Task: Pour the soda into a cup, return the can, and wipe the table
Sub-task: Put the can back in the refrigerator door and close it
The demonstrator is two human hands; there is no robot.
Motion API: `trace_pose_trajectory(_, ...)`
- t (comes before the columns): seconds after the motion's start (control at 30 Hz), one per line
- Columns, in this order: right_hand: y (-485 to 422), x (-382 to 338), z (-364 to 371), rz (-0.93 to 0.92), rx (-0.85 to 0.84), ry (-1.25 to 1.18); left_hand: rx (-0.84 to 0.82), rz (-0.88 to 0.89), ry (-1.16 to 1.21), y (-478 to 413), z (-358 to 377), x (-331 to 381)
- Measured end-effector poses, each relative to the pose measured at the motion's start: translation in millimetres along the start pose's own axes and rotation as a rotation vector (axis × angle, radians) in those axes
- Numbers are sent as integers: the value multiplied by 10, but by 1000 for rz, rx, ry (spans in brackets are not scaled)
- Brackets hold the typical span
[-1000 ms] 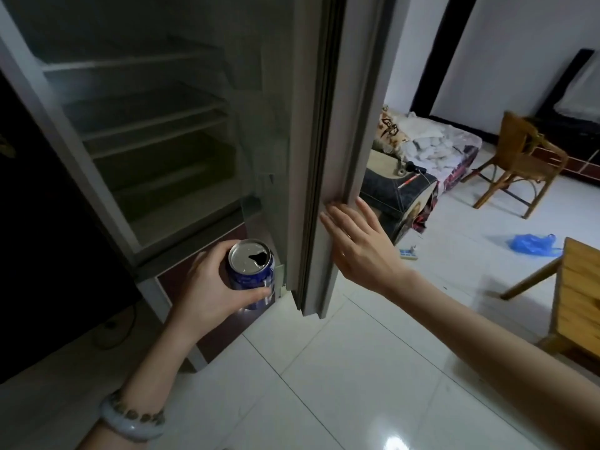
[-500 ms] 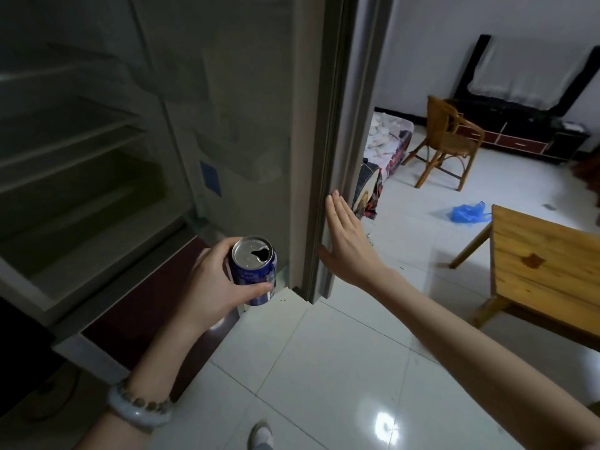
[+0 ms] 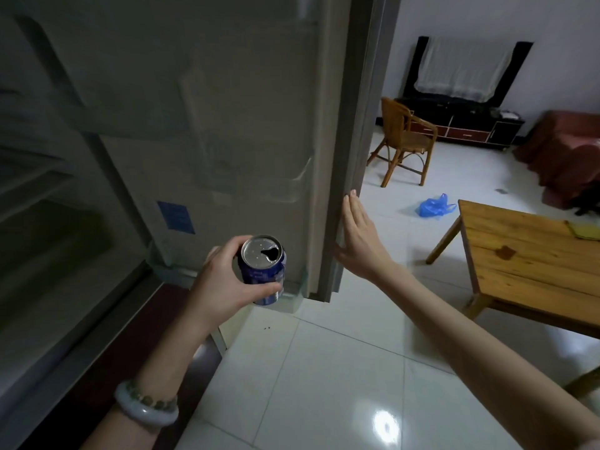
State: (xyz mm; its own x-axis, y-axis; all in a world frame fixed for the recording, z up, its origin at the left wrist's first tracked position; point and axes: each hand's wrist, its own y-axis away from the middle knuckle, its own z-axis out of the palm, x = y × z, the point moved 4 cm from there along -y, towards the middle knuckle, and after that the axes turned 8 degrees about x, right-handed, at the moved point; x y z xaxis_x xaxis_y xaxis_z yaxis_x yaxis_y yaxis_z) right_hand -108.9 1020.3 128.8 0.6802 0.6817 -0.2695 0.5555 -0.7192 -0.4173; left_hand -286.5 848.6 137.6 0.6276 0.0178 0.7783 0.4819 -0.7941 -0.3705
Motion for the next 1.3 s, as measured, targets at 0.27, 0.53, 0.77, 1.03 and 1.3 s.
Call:
trace_pose_trajectory(0.27,-606,285,247,205,30,-143,-46,26,26,-609,107,-178)
trace_pose_trajectory(0.53,-1182,503,419,292,43,-196,-51,13,26,-1059,247,-261)
trace_pose_trajectory(0.77,-1651,759,635,245,94,-257,27,-47,23,-1403,462,-275)
trace_pose_trajectory(1.03,-2110,976,794,146,35,-338,143,-111,-27,-1589,674,-223)
trace_pose_trajectory(1.3,-2387,1134,972,53,-31,-409,237,-163,-83,-1668,857,-79)
